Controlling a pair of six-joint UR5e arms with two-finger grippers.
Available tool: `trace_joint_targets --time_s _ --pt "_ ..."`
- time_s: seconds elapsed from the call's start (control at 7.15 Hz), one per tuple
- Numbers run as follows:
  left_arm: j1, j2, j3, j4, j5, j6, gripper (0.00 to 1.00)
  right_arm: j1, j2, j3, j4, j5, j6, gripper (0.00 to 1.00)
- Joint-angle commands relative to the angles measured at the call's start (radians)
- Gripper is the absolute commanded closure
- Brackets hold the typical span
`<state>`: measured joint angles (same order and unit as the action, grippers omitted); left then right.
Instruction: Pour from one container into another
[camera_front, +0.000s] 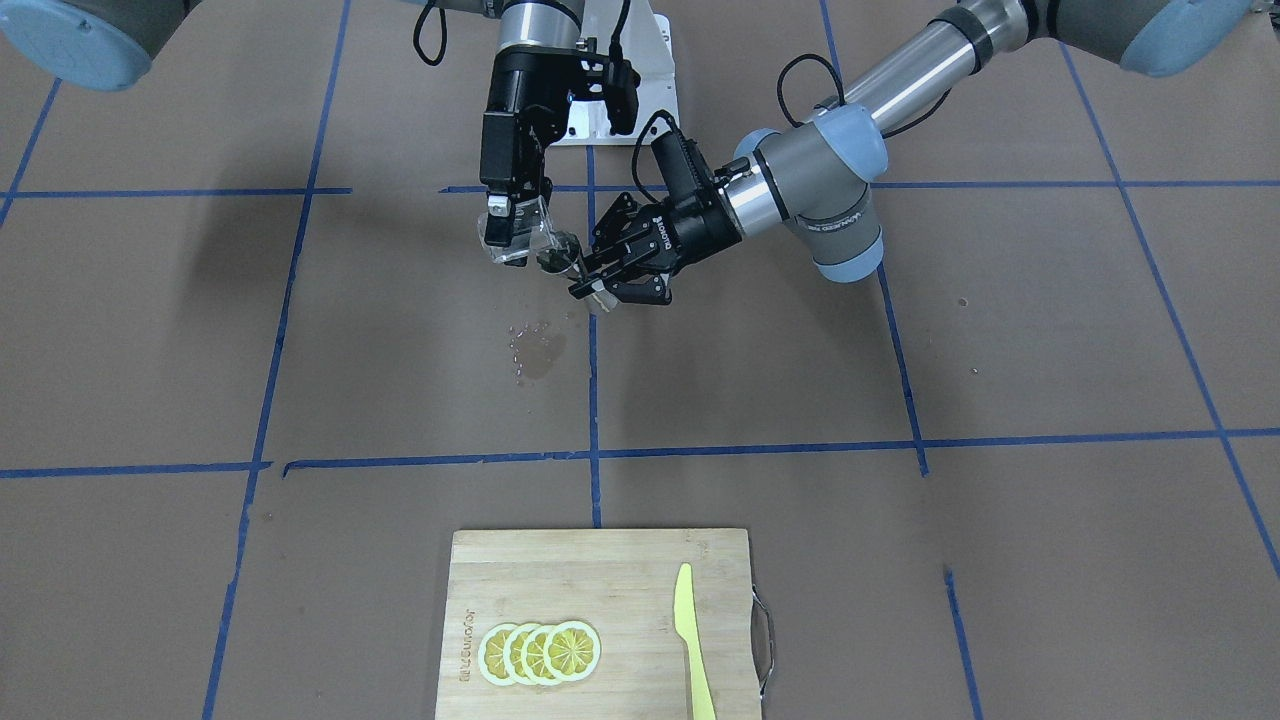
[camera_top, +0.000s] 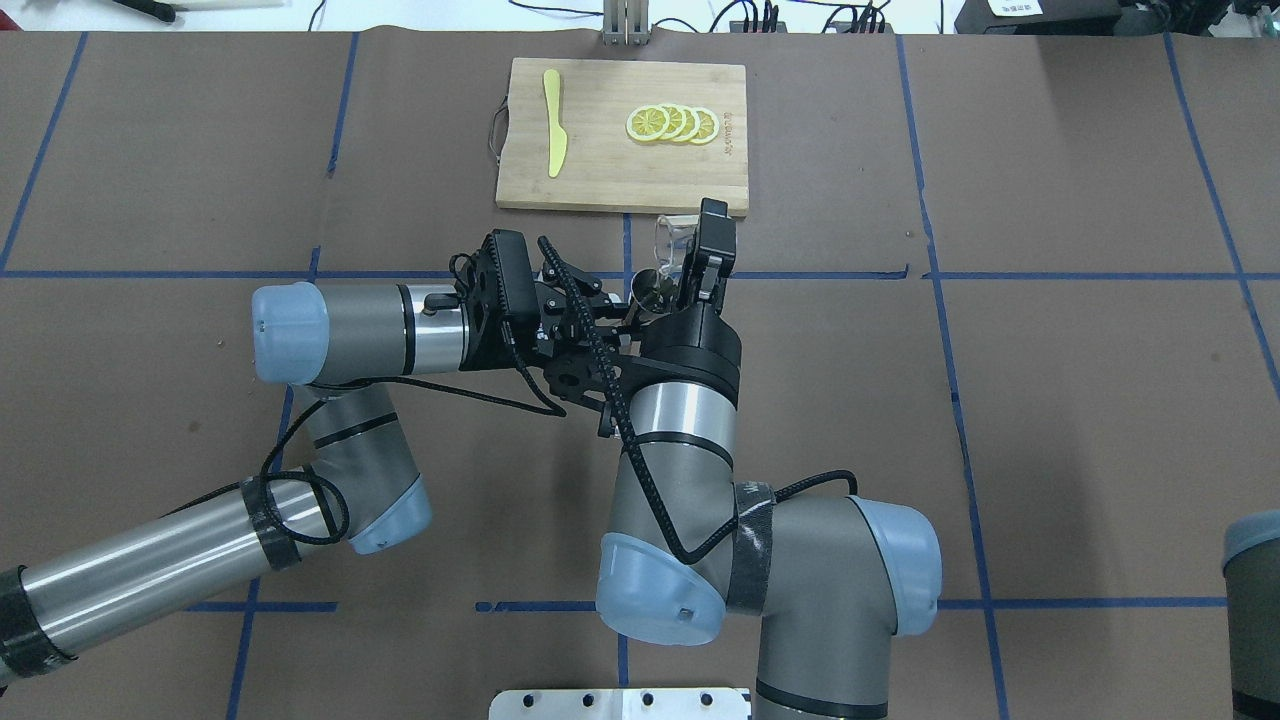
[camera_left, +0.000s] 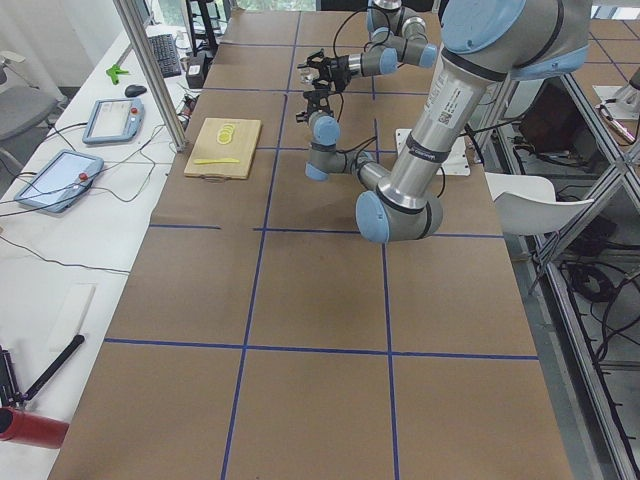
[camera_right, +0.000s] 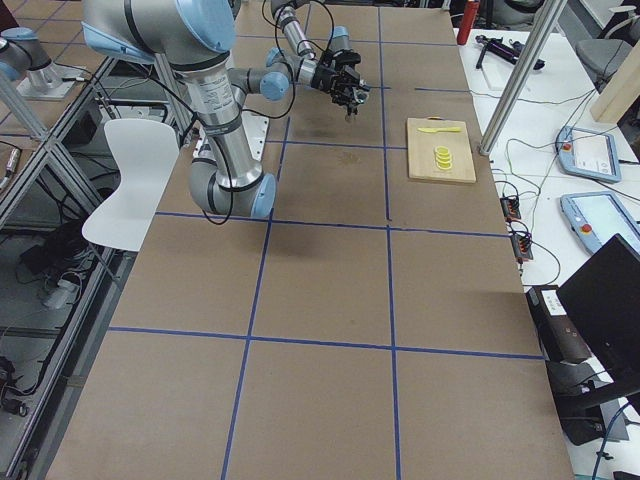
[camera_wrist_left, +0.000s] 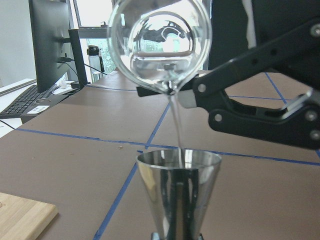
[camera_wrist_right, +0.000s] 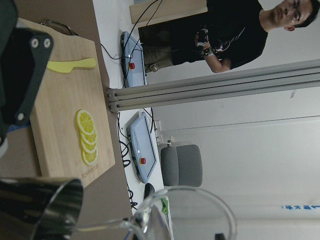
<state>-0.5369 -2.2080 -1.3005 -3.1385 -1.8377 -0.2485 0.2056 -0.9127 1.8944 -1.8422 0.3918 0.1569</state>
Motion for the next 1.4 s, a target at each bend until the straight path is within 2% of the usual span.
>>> trace_joint_targets --time_s 0.0,0.98,1.26 --pt "0.0 0.001 0.0 0.0 0.0 -0.002 1.0 0.0 0.0 0.0 0.0 -0.001 0.0 1.0" --pt "0.0 0.002 -0.003 -0.002 0.0 -0.002 1.0 0.002 -0.002 0.02 0.014 0.005 0.044 1.0" --pt "0.0 0.002 -0.003 -0.005 0.0 -0.002 1.0 0.006 -0.017 0.023 0.149 0.007 0.046 1.0"
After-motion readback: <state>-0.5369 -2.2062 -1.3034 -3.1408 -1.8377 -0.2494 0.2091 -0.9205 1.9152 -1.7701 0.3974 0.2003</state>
